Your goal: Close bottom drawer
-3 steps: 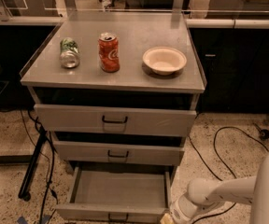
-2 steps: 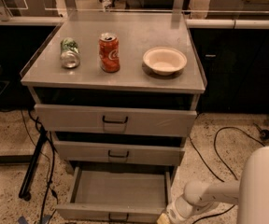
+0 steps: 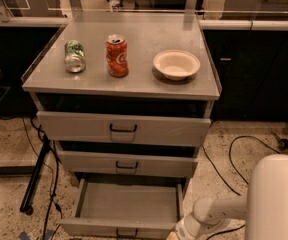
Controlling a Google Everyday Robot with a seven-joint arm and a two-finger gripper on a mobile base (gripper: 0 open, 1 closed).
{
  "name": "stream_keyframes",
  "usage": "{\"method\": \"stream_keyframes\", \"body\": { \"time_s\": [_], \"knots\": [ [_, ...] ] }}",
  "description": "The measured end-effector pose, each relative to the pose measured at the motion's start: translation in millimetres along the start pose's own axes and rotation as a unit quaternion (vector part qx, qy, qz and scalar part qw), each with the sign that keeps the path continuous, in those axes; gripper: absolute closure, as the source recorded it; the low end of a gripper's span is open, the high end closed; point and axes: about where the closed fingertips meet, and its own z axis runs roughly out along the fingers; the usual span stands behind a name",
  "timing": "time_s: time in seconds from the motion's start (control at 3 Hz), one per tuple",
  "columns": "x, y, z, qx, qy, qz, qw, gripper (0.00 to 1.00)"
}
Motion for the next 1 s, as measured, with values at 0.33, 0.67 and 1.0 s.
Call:
{"method": "stream_keyframes", "body": {
  "time_s": [0.33,0.67,1.0],
  "knots": [
    [-5.8,-3.4,14.9,0.01,-0.003,-0.003,0.9999,1.0],
    [-21.1,-9.5,29.3,0.021,-0.012,-0.009,0.9997,1.0],
    [-26.8,-15.7,42.2,0.024,-0.012,-0.006,0.9996,1.0]
  ]
}}
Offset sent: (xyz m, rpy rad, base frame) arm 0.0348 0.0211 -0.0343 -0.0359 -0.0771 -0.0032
